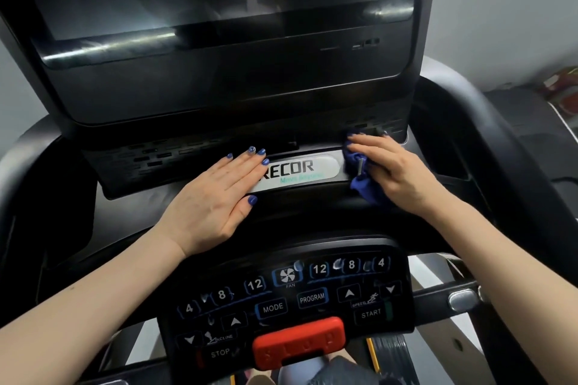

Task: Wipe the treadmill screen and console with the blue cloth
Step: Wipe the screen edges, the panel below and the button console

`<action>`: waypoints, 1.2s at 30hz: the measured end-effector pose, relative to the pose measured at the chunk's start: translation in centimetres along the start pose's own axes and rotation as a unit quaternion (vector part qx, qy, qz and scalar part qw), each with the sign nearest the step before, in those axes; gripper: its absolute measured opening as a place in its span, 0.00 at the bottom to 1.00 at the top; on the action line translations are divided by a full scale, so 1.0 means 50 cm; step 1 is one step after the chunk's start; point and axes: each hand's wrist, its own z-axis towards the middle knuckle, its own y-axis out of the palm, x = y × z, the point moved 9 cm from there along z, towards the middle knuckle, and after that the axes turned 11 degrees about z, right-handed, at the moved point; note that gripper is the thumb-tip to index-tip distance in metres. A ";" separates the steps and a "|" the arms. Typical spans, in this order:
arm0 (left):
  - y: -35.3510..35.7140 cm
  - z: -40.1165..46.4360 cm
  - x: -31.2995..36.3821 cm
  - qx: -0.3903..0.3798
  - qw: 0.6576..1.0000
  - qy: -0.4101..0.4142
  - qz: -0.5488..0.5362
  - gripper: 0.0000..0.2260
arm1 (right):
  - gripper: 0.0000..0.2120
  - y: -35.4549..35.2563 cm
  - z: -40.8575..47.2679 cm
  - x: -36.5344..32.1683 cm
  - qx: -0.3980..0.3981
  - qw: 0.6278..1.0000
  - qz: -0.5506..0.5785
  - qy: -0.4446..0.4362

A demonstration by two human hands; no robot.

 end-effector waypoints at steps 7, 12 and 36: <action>0.000 0.000 0.002 0.004 1.000 -0.004 0.000 0.25 | 0.19 0.079 0.028 -0.095 -0.027 0.998 0.049 -0.041; 0.001 0.000 0.004 0.009 1.000 -0.003 0.005 0.25 | 0.17 0.077 0.021 -0.113 -0.057 0.989 0.058 -0.127; 0.001 0.000 0.008 -0.011 1.000 -0.005 0.019 0.25 | 0.17 0.050 -0.037 -0.047 -0.014 0.994 0.066 -0.091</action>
